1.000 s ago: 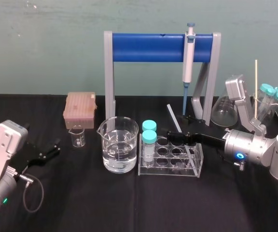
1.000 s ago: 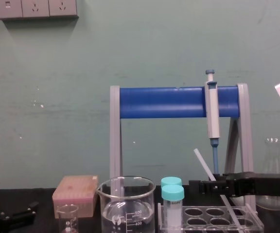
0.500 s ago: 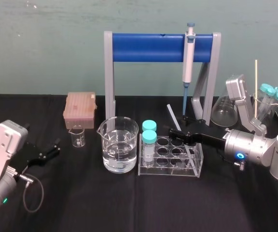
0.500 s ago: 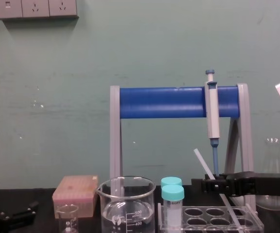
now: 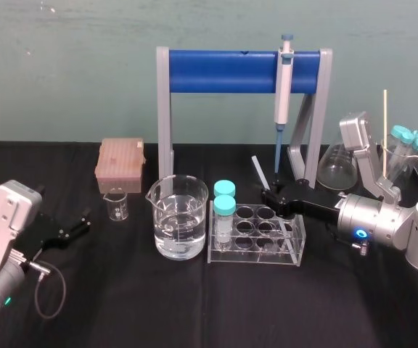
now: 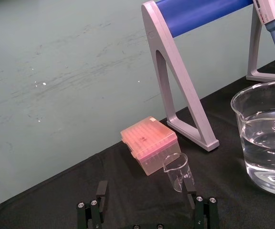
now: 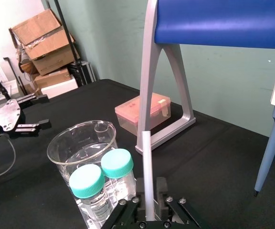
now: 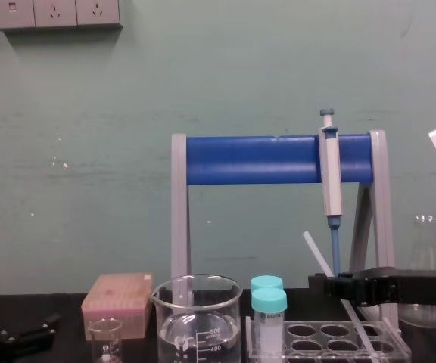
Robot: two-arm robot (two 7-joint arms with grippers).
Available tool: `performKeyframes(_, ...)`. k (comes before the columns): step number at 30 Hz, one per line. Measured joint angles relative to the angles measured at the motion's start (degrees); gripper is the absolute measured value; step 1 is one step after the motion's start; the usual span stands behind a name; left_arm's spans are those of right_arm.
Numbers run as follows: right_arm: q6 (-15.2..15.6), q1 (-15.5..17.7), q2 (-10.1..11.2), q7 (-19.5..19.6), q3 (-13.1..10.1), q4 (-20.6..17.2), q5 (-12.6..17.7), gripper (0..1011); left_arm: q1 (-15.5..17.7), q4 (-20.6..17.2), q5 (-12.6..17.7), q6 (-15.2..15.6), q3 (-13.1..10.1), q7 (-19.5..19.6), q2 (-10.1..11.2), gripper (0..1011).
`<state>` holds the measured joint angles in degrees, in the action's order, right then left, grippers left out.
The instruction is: Pick up the stirring rod with one hand, then place it down.
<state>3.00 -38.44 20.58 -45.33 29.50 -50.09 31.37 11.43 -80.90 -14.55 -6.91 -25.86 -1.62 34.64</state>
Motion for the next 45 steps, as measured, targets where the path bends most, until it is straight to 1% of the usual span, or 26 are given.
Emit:
performKeyframes(1,0.00,0.00,0.00,0.00,0.00,0.00,0.00,190,0.00,0.00,0.00,0.00,0.00,0.00,0.00,1000)
performKeyframes(2,0.00,0.00,0.00,-0.01,0.00,0.00,0.00,137,0.00,0.00,0.00,0.00,0.00,0.00,0.00,1000)
performKeyframes(5,0.00,0.00,0.00,-0.01,0.00,0.00,0.00,77,0.00,0.00,0.00,0.00,0.00,0.00,0.00,1000)
performKeyframes(19,0.00,0.04,0.02,0.02,-0.03,-0.06,0.00,72,0.00,0.00,0.00,0.00,0.00,0.00,0.00,1000)
performKeyframes(23,-0.11,0.67,0.22,1.29,-0.73,-1.48,0.20,72,0.00,0.00,0.00,0.00,0.00,0.00,0.00,1000)
performKeyframes(26,-0.40,1.61,0.51,2.10,-1.94,-3.91,1.45,72,0.00,0.00,0.00,0.00,0.00,0.00,0.00,1000)
performKeyframes(29,-0.63,2.18,0.62,2.20,-2.71,-5.82,2.57,72,0.00,0.00,0.00,0.00,0.00,0.00,0.00,1000)
performKeyframes(31,-1.05,2.67,0.64,2.21,-3.39,-7.76,3.69,72,0.00,0.00,0.00,0.00,0.00,0.00,0.00,1000)
performKeyframes(34,-2.41,3.13,0.53,2.18,-4.40,-10.86,5.64,72,0.00,0.00,0.00,0.00,0.00,0.00,0.00,1000)
performKeyframes(35,-2.41,3.13,0.53,2.18,-4.40,-10.86,5.64,72,0.00,0.00,0.00,0.00,0.00,0.00,0.00,1000)
performKeyframes(38,-4.53,3.21,0.39,2.17,-4.96,-12.74,6.49,72,0.00,0.00,0.00,0.00,0.00,0.00,0.00,1000)
performKeyframes(39,-6.19,3.26,0.38,2.33,-5.24,-13.60,6.56,72,0.00,0.00,0.00,0.00,0.00,0.00,0.00,1000)
performKeyframes(41,-8.26,3.34,0.38,2.71,-5.54,-14.25,6.37,72,0.00,0.00,0.00,0.00,0.00,0.00,0.00,1000)
performKeyframes(42,-10.61,3.47,0.36,3.24,-5.81,-14.61,5.79,72,0.00,0.00,0.00,0.00,0.00,0.00,0.00,1000)
performKeyframes(43,-10.61,3.47,0.36,3.24,-5.81,-14.61,5.79,72,0.00,0.00,0.00,0.00,0.00,0.00,0.00,1000)
performKeyframes(44,-13.32,3.69,0.30,3.91,-6.19,-14.79,4.85,72,0.00,0.00,0.00,0.00,0.00,0.00,0.00,1000)
performKeyframes(45,-14.53,3.78,0.25,4.20,-6.37,-14.79,4.41,72,0.00,0.00,0.00,0.00,0.00,0.00,0.00,1000)
